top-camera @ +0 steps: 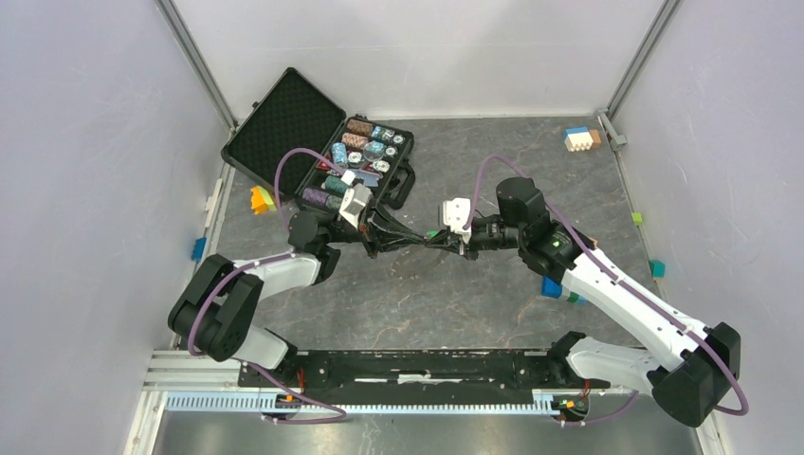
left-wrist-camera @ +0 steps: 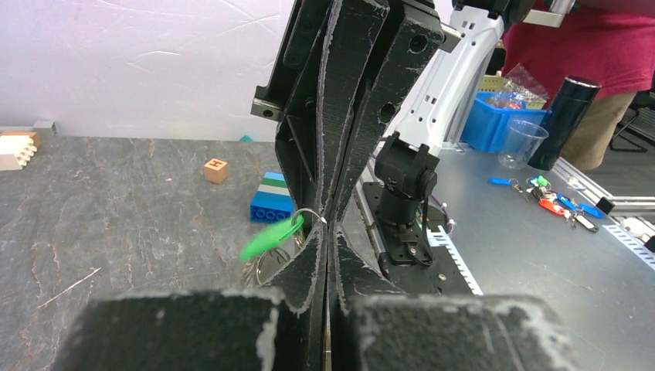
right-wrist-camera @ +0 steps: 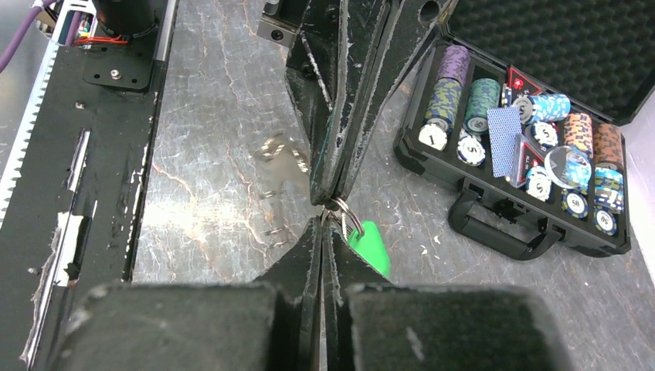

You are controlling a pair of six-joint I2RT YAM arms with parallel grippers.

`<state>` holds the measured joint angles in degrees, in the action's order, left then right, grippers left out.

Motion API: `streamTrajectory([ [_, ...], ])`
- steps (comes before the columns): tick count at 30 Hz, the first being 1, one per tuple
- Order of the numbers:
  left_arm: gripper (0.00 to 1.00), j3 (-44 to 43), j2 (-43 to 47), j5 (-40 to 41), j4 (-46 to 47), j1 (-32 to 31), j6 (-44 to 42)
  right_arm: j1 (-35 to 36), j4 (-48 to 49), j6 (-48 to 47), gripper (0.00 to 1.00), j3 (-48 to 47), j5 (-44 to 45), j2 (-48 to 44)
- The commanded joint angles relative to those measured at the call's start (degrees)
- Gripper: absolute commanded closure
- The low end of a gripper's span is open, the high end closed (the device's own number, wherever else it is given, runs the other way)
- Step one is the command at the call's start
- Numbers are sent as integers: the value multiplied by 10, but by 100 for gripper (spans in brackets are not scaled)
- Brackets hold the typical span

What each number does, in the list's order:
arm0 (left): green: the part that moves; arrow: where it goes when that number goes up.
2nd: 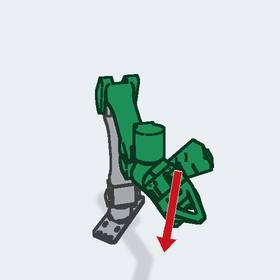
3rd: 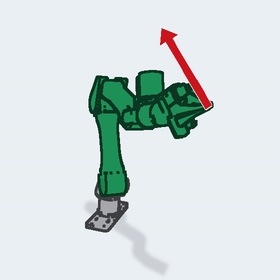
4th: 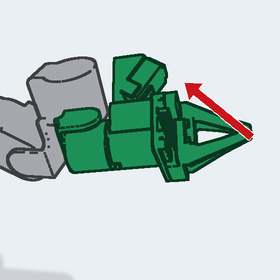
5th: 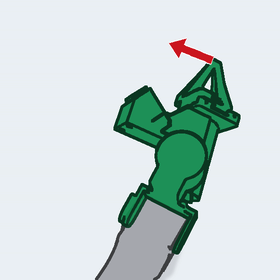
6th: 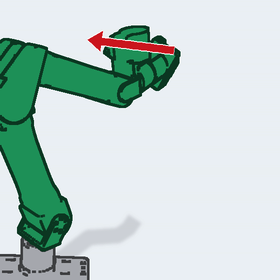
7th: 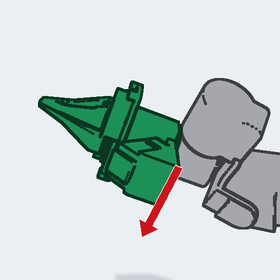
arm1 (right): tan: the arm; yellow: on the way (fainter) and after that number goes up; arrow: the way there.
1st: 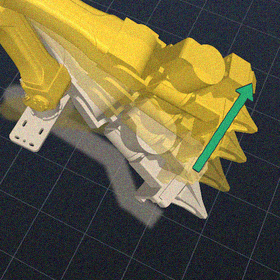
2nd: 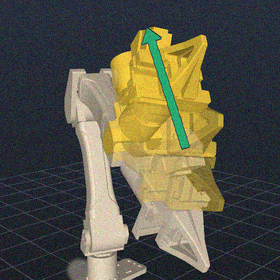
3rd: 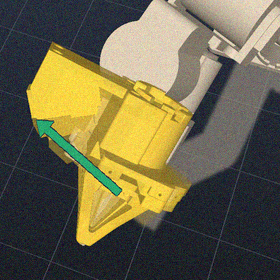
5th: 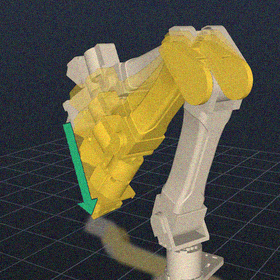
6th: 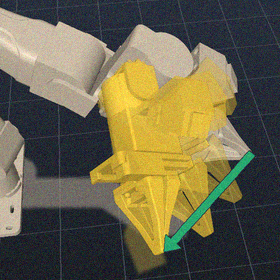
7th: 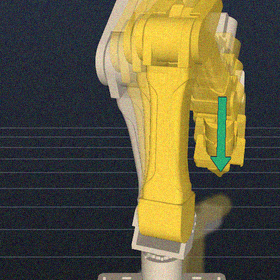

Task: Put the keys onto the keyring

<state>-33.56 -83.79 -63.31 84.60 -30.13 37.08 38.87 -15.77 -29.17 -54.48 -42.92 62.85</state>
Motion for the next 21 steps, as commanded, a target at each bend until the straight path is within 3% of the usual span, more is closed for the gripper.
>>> streamTrajectory([
  [1, 98, -12, 4, 3, 45, -3, 10, 1, 33, 15, 100, -15, 37, 0],
  [21, 98, -6, 2, 12, 46, 7, 3, 0, 17, -33, 100, 12, 35, -35],
])
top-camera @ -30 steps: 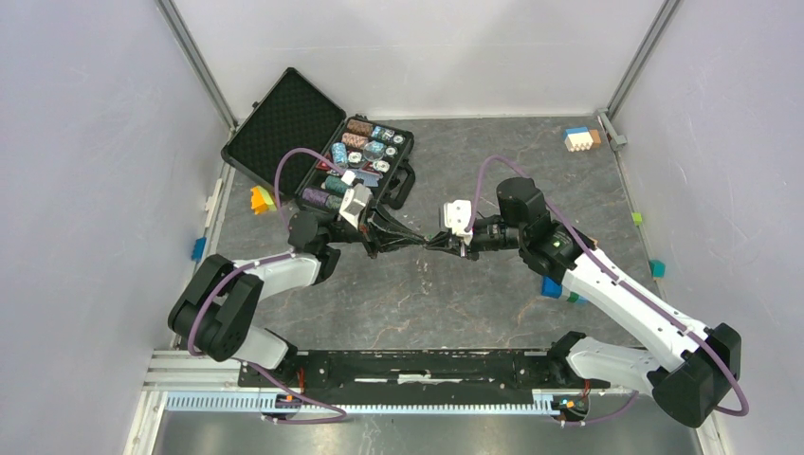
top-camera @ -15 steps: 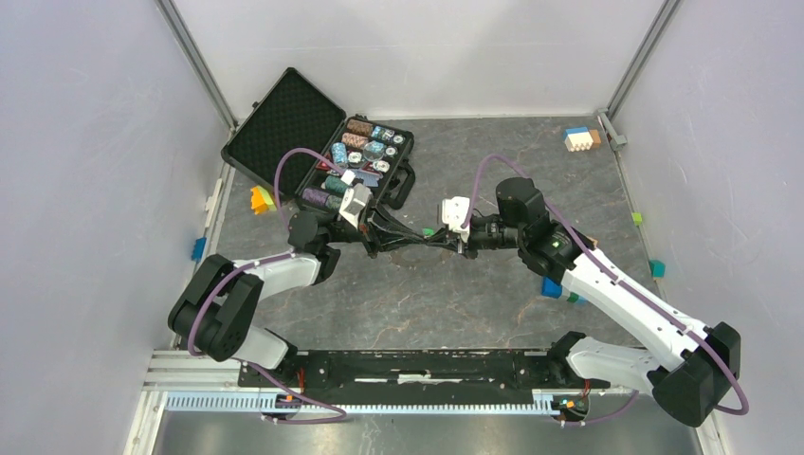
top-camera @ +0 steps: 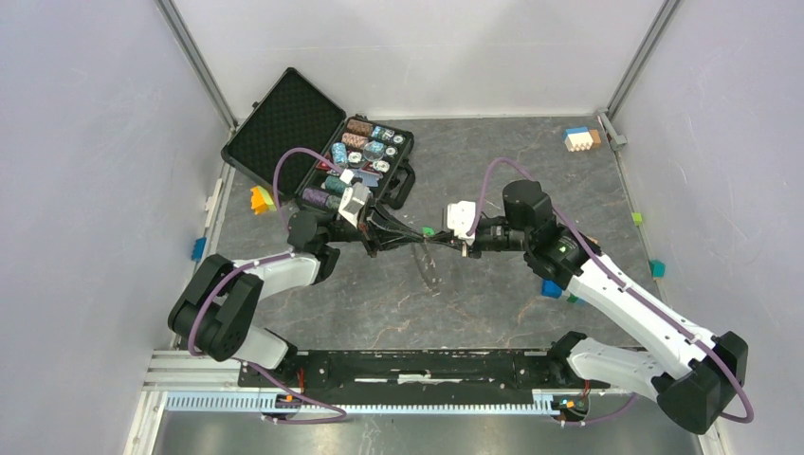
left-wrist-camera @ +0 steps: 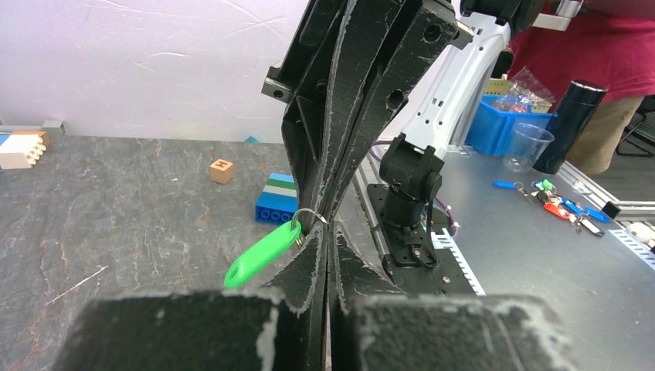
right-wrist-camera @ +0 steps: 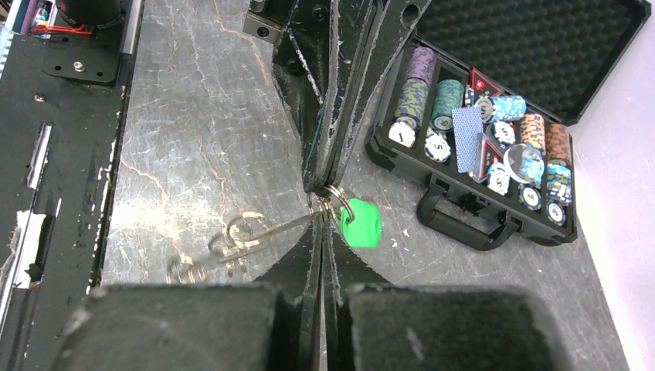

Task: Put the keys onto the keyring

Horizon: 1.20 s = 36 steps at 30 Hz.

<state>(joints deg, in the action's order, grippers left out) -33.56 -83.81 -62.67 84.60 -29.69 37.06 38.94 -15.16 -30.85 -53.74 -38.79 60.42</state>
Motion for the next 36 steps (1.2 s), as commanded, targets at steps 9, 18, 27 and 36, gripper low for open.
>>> streamTrajectory([
  [9, 98, -6, 10, 9, 45, 6, 6, -1, 13, -17, 100, 7, -12, -10],
  [18, 98, -6, 9, 6, 44, 6, 13, -1, -3, -19, 79, -17, -22, 8],
  [27, 98, -9, 7, -2, 44, 5, 17, -1, 3, -17, 74, -18, -4, 17],
  [36, 98, -9, 9, -2, 44, 4, 16, -1, -15, -37, 74, -17, 37, 9],
])
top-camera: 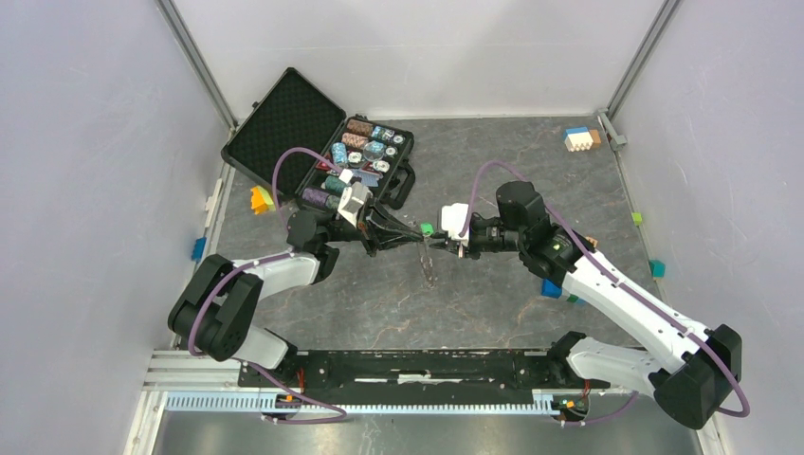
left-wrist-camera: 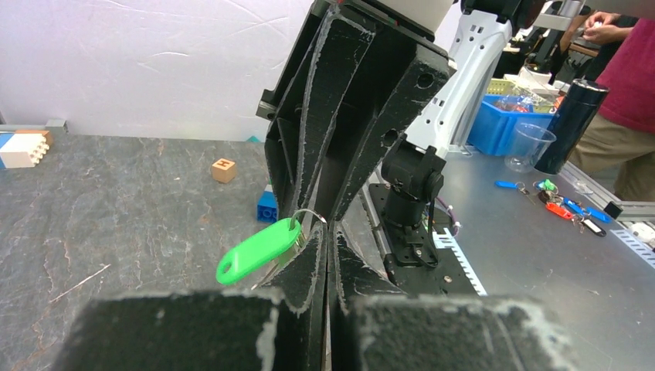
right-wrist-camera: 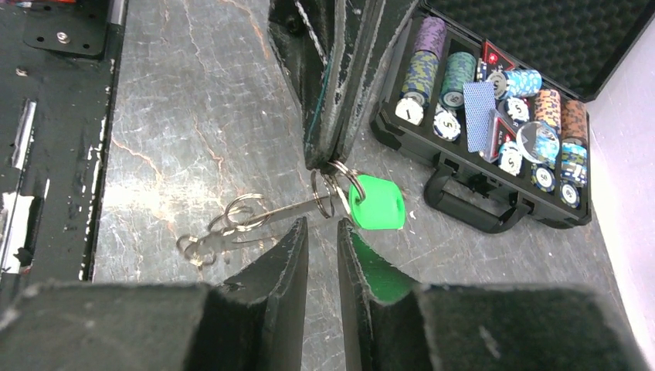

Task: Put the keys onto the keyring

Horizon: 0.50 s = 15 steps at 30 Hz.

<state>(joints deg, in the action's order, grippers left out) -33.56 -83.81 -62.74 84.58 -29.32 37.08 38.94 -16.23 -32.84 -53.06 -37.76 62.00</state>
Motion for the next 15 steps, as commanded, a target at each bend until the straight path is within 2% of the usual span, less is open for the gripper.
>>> streamTrajectory([
  [1, 98, -10, 9, -1, 45, 1, 16, -1, -4, -19, 75, -23, 28, -8],
  [15, 98, -11, 4, -4, 45, -1, 18, -1, -1, -6, 69, -34, -49, 10],
])
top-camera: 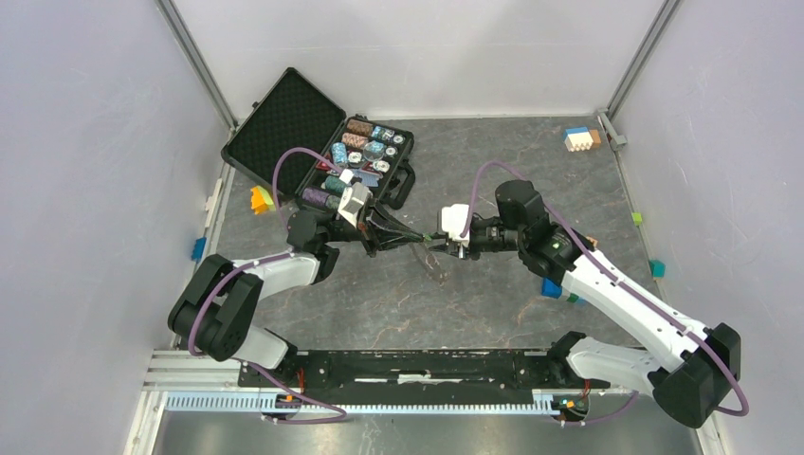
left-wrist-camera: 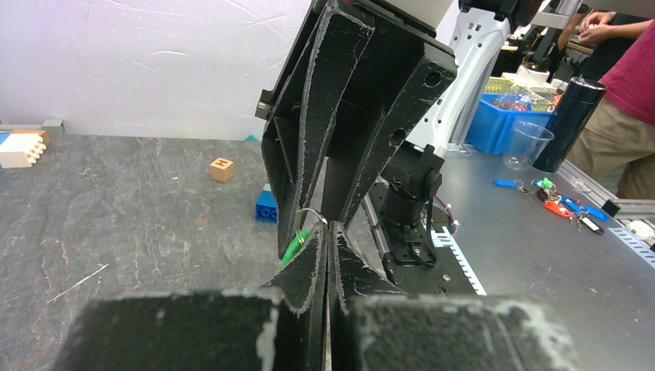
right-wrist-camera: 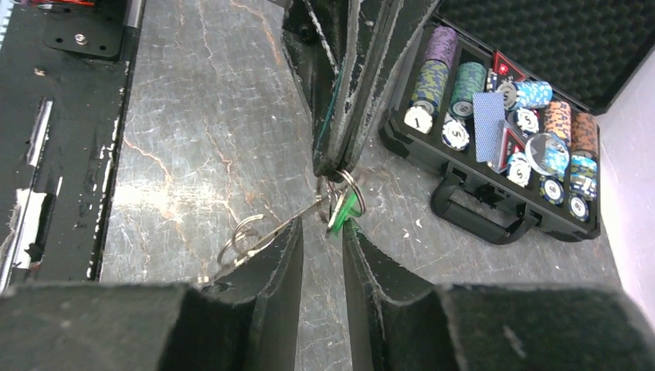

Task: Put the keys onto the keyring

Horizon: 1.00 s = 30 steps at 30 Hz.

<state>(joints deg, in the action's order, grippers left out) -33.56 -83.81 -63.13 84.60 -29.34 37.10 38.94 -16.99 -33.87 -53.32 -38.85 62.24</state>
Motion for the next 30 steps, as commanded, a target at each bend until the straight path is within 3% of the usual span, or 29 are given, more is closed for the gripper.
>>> streamTrajectory([
  [1, 98, -11, 4, 0, 44, -1, 18, -1, 6, 4, 69, -32, -37, 8],
  [14, 98, -11, 9, 1, 44, -2, 15, -1, -77, -63, 66, -70, 84, -45],
  [24, 98, -17, 2, 1, 45, -1, 17, -1, -187, -142, 66, -87, -45, -60],
  [30, 98, -20, 0, 1, 44, -1, 18, 5, -163, -109, 67, -79, -94, -19],
])
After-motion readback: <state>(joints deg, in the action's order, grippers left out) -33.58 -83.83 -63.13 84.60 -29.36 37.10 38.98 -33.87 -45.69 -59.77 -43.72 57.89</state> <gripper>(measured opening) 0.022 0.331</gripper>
